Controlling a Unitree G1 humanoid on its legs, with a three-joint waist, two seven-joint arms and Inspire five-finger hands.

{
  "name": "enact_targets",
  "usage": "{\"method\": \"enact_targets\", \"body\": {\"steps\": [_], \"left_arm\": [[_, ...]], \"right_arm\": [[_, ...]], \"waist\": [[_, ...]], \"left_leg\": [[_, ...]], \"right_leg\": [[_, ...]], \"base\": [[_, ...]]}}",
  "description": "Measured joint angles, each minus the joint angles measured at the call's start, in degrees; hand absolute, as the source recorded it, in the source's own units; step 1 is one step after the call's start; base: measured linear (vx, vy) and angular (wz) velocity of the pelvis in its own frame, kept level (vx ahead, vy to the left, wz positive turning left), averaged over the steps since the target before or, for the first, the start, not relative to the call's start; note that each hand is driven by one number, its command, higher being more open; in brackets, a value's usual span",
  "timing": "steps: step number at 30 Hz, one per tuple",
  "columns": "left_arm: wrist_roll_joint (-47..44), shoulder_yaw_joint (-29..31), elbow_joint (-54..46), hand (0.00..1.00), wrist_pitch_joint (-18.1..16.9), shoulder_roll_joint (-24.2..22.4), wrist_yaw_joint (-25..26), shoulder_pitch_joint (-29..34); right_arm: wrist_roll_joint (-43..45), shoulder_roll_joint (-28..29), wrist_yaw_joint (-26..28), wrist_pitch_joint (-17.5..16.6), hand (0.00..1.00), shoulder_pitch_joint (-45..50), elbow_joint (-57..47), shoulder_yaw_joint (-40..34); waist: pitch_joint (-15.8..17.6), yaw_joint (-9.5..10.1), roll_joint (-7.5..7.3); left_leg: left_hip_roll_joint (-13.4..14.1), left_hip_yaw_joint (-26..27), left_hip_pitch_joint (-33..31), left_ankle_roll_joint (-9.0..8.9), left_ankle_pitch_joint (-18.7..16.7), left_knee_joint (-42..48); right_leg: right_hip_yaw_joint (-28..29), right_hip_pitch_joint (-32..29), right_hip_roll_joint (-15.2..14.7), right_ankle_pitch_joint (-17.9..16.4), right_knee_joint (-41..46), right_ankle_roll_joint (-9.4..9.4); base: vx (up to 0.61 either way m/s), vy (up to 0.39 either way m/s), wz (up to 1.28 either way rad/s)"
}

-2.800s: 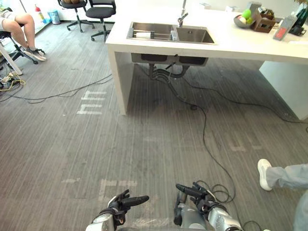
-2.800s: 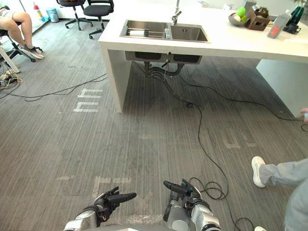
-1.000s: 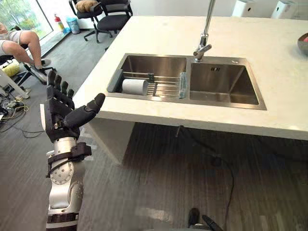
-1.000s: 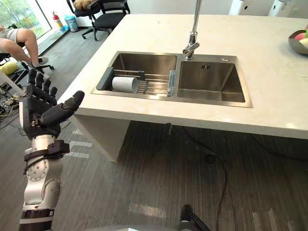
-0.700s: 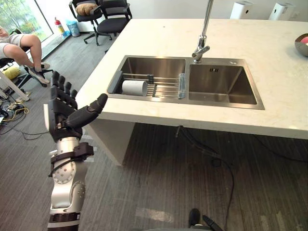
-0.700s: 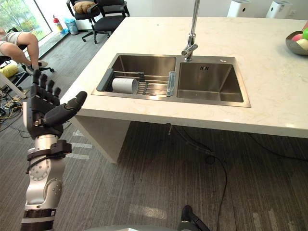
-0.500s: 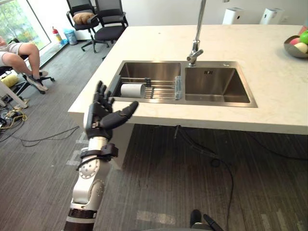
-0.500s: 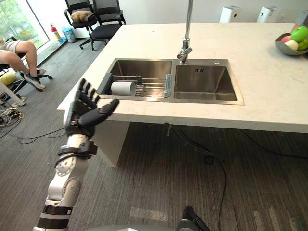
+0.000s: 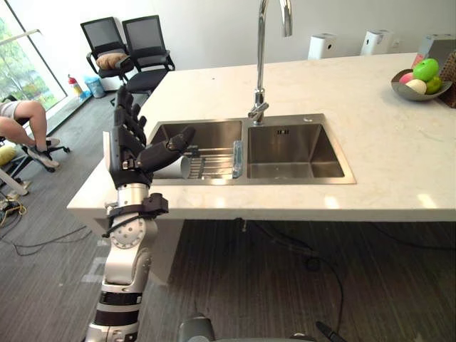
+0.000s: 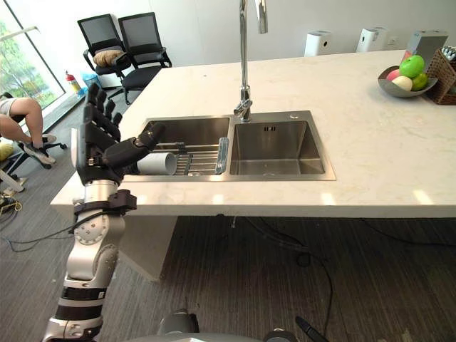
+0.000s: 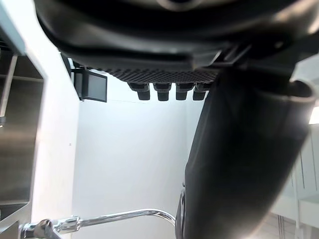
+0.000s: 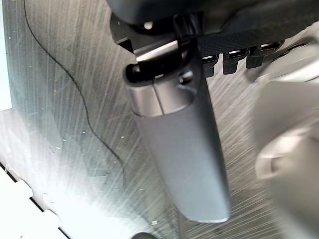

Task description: Walk over to the sink, pick up the cup, carry it to the dishwasher, place the cup inside the dishwasher, then close the dishwasher door

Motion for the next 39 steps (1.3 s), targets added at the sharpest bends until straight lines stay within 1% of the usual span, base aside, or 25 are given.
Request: {"method": "enact_targets", "body": {"steps": [1,2,3,4,5,6,9,11,13,14,15,16,17,18,19,20,21,22,23,24,25,28,31,36,39], "left_arm": [[2.21,0.74,-0.99,1.0,0.03,0.91,0.22,-0.01],[4.78,0.92,-1.33,1.0,0.1,1.86,0.08,-0.4],[5.39,0.93,-1.33,1.0,0.27,2.42,-0.27,-0.68],[5.51,1.29,-1.26,1.0,0.51,3.84,-1.06,-0.99],[6.66,1.59,-1.2,1.0,1.14,4.29,-1.44,-1.29],[7.21,1.62,-1.19,1.0,1.69,4.4,-1.66,-1.3],[7.59,1.55,-0.84,1.0,4.5,4.32,-3.27,-0.01],[8.33,1.54,-0.85,1.0,4.87,4.15,-4.26,1.34],[8.72,1.52,-0.85,1.0,4.87,4.14,-5.19,2.02],[8.7,1.53,-0.85,1.0,4.85,4.17,-5.76,2.43],[8.64,1.53,-0.87,1.0,4.77,4.35,-6.09,3.17],[8.54,1.54,-0.87,1.0,4.7,4.46,-6.07,3.65],[8.42,1.54,-0.69,1.0,4.54,4.68,-6.06,4.45],[8.04,1.56,-0.16,1.0,4.12,4.96,-5.92,4.57],[7.49,1.56,0.34,1.0,3.76,5.23,-5.88,4.59],[6.03,1.58,1.91,1.0,3.03,5.92,-5.97,4.58],[4.64,1.6,2.86,1.0,3.02,6.75,-6.13,4.58],[3.85,1.77,3.13,1.0,3.0,7.28,-6.21,4.59],[2.79,1.8,3.66,1.0,3.05,6.81,-6.29,5.02],[2.44,1.88,3.52,1.0,2.99,6.77,-6.29,5.27],[1.66,1.89,3.46,1.0,2.97,6.64,-6.34,5.32],[1.54,1.79,3.09,1.0,2.55,6.13,-6.97,5.24],[0.93,0.95,2.63,1.0,2.77,4.2,-7.59,5.36],[0.86,-3.4,-5.92,1.0,4.52,-1.48,-9.92,9.84],[7.72,-4.73,-9.4,1.0,6.83,-2.48,-10.73,12.86]], "right_arm": [[-0.27,-0.15,0.44,0.01,1.0,-0.51,-0.16,-0.06],[-0.66,-0.23,0.58,0.14,1.0,-1.13,-0.26,-0.18],[-0.71,-0.02,0.76,0.37,1.0,-1.22,-0.25,-0.26],[-0.73,1.27,1.08,0.77,1.0,-1.61,0.22,-1.34],[-0.75,2.84,1.53,0.78,1.0,-1.87,0.2,-2.19],[-0.79,3.69,2.0,0.78,1.0,-2.34,0.23,-2.81],[-2.4,4.61,2.48,0.72,1.0,-2.99,1.01,-5.68],[-2.71,5.27,2.52,0.49,1.0,-2.64,1.6,-8.4],[-2.77,5.47,2.54,0.41,1.0,-2.16,1.59,-9.74],[-2.84,5.69,2.54,0.32,1.0,-1.93,1.58,-10.94],[-3.29,5.9,2.54,0.12,1.0,-1.62,1.49,-11.45],[-3.99,5.95,2.58,-0.04,1.0,-1.55,1.47,-11.65],[-4.88,6.22,2.75,-0.21,1.0,-1.53,1.83,-12.5],[-5.08,6.96,2.97,-0.4,1.0,-1.76,1.87,-13.05],[-5.12,7.24,2.99,-0.55,1.0,-1.98,1.66,-13.04],[-5.79,7.32,3.01,-0.56,1.0,-2.59,1.38,-12.76],[-6.69,7.46,2.86,-0.31,1.0,-2.99,1.47,-12.11],[-6.73,7.67,2.71,-0.03,1.0,-3.12,1.57,-11.76],[-6.57,7.56,2.2,0.22,1.0,-3.1,2.01,-11.75],[-6.6,7.41,1.92,0.53,1.0,-3.36,2.23,-11.75],[-6.63,6.94,1.01,1.03,1.0,-3.53,2.67,-11.81],[-6.01,7.0,-0.65,3.46,1.0,-3.48,2.76,-11.9],[-5.95,7.0,-1.84,4.43,1.0,-3.19,2.7,-11.93],[-3.88,7.87,-4.65,5.27,1.0,-2.36,0.91,-9.92],[-3.79,8.18,-6.52,6.14,1.0,-1.51,-1.49,-7.7]], "waist": [[-0.01,0.27,0.02],[-0.15,0.76,0.24],[-0.37,1.12,0.55],[-1.25,1.31,0.34],[-1.83,1.01,-0.95],[-1.74,1.14,-1.67],[-1.03,1.5,-2.96],[-0.92,1.86,-3.65],[-1.05,2.39,-4.01],[-1.05,2.71,-4.16],[-1.31,3.09,-4.43],[-1.41,3.12,-4.4],[-1.67,3.03,-3.89],[-1.94,3.02,-3.91],[-1.97,3.04,-3.96],[-2.04,2.98,-4.08],[-2.46,3.04,-5.07],[-2.78,3.06,-6.28],[-3.39,3.14,-5.78],[-3.59,3.69,-5.3],[-4.05,4.53,-4.32],[-4.19,4.28,-4.1],[-4.17,3.85,-4.14],[-4.16,3.31,-4.15],[-4.17,3.12,-4.14]], "left_leg": [[-2.58,-0.54,0.63,-1.59,1.95,-11.66],[-4.74,-1.2,1.72,-1.51,8.37,-21.76],[-5.21,-1.73,2.32,-1.24,14.69,-25.58],[-5.64,-1.65,3.94,-0.32,17.08,-27.66],[-7.17,-1.83,4.94,-0.54,15.37,-30.21],[-8.37,-1.67,5.65,-0.49,15.25,-32.33],[-11.67,-1.54,8.31,0.62,14.15,-36.17],[-13.06,-1.82,9.64,1.03,12.49,-36.01],[-13.59,-2.26,10.49,0.88,11.52,-36.04],[-13.74,-2.91,11.59,0.99,11.25,-36.52],[-13.73,-3.6,13.15,1.08,11.21,-38.02],[-13.55,-3.98,14.06,1.31,11.11,-38.84],[-12.54,-5.06,15.14,1.41,11.04,-39.8],[-11.52,-6.16,15.24,1.06,10.81,-40.05],[-11.05,-6.55,15.3,0.81,10.73,-40.09],[-10.55,-7.25,15.46,0.0,10.77,-40.03],[-10.83,-7.74,15.42,-0.72,11.32,-39.94],[-11.39,-7.87,15.46,-1.03,11.46,-40.09],[-10.88,-8.59,15.47,-1.81,11.74,-40.68],[-10.19,-8.37,15.4,-2.21,11.82,-41.04],[-8.85,-8.02,15.35,-3.01,12.19,-42.08],[-6.18,-7.08,16.77,-4.43,13.03,-44.76],[-6.16,-6.09,17.03,-4.49,12.98,-44.88],[-6.48,-4.73,17.06,-4.31,12.82,-45.39],[-6.5,-4.69,17.44,-4.25,12.78,-45.57]], "right_leg": [[0.77,0.5,-0.74,0.1,-0.54,0.3],[1.69,0.96,-1.08,-0.17,-0.55,0.9],[2.05,1.39,-0.89,-0.63,-0.54,1.81],[2.42,2.44,-0.99,-2.16,-0.74,4.22],[2.09,2.31,-2.22,-2.48,-0.96,4.63],[2.12,2.0,-3.21,-2.48,-0.94,4.62],[1.6,2.51,-6.15,-2.47,0.3,4.63],[0.5,3.27,-7.85,-2.43,2.67,4.61],[0.29,2.6,-8.96,-2.18,6.75,4.22],[0.42,1.18,-9.84,-1.47,11.47,3.16],[0.71,-0.34,-10.47,0.09,16.3,1.16],[0.78,-1.15,-10.74,1.16,18.77,0.46],[1.65,-3.17,-10.47,-0.65,21.95,0.42],[2.32,-5.02,-8.81,-4.26,20.54,1.14],[2.72,-6.16,-8.25,-4.83,19.59,1.25],[3.92,-7.82,-7.12,-4.57,15.58,1.42],[4.08,-8.87,-6.67,-0.47,8.99,1.32],[4.24,-9.46,-6.88,2.19,6.33,2.38],[4.54,-8.3,-6.02,1.97,4.13,4.46],[4.48,-7.77,-4.94,2.12,2.25,4.72],[4.53,-7.34,-3.14,3.07,-0.44,4.72],[4.87,-5.99,0.29,4.24,-3.97,3.42],[5.39,-5.8,0.65,4.6,-4.81,3.37],[6.61,-5.08,0.92,7.11,-8.65,3.83],[6.58,-4.35,1.06,7.58,-9.63,3.95]], "base": [[0.39,0.11,-0.39],[0.39,0.13,-0.41],[0.36,0.163,-0.37],[0.44,0.181,-0.12],[0.43,0.177,-0.01],[0.33,0.132,0.13],[0.18,0.107,0.11],[0.16,0.086,0.14],[0.15,0.057,0.18],[0.17,0.048,0.24],[0.14,0.028,0.22],[0.15,-0.005,0.22],[0.14,-0.04,0.3],[0.13,-0.053,0.35],[0.12,-0.075,0.36],[0.13,-0.112,0.32],[0.13,-0.145,0.33],[0.16,-0.214,0.35],[0.13,-0.205,0.16],[0.17,-0.249,-0.02],[0.12,-0.173,-0.22],[0.12,-0.151,-0.21],[0.07,-0.051,-0.18],[0.01,0.031,-0.13],[-0.03,0.018,0.0]]}}
